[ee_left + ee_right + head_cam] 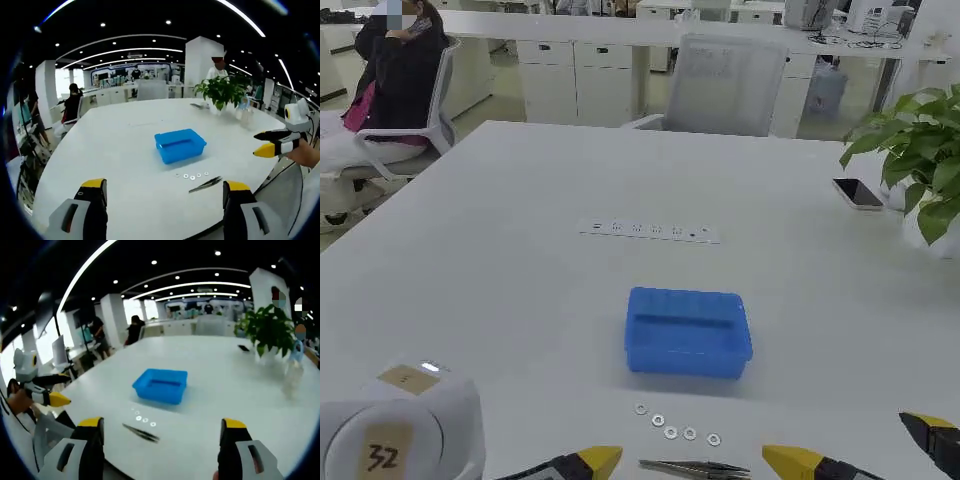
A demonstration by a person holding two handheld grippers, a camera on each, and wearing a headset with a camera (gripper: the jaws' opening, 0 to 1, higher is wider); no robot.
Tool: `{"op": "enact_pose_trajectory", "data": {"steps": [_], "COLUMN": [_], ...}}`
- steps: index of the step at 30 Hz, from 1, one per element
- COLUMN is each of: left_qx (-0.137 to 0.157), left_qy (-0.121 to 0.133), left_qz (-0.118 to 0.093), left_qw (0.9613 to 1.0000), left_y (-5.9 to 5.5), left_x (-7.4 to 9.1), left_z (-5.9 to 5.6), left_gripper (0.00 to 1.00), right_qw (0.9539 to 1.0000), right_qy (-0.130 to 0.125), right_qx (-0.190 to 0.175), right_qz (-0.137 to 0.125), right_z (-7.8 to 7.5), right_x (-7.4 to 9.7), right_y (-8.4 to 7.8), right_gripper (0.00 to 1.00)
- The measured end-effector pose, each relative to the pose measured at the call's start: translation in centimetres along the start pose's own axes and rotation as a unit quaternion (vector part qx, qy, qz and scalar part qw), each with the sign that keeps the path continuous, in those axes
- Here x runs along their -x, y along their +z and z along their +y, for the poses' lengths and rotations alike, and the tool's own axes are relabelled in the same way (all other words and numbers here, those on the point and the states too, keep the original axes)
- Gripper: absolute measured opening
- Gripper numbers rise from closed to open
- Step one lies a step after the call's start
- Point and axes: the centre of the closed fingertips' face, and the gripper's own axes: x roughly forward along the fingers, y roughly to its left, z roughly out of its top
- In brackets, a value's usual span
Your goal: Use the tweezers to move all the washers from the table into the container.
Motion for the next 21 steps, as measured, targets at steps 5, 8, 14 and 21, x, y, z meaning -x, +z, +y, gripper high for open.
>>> {"op": "enact_pose_trajectory", "data": {"steps": [5, 8, 14, 21], "left_qx": [-0.008, -0.009, -0.020, -0.034], "left_qy": [-0.005, -0.010, -0.036, -0.045], "left_qz": [0.008, 0.012, 0.009, 0.014], "left_qw": [0.9999, 0.9998, 0.9991, 0.9983], "left_y": [-0.3, -0.4, -0.4, -0.4], "left_x": [-0.4, -0.6, -1.0, -1.5], "left_z": [-0.2, -0.3, -1.3, -1.6], "left_gripper": [0.94, 0.94, 0.96, 0.94], "right_qw": [1.0000, 0.9999, 0.9997, 0.9997], "right_qy": [0.003, 0.005, 0.008, 0.010], "right_qx": [0.001, 0.004, 0.012, 0.012], "right_qz": [0.005, 0.009, 0.020, 0.018], "right_z": [0.1, 0.1, 0.2, 0.4], "right_x": [-0.2, -0.4, -0.6, -0.7], "right_y": [-0.1, -0.2, -0.7, -0.7], "right_gripper": [0.95, 0.95, 0.95, 0.95]}}
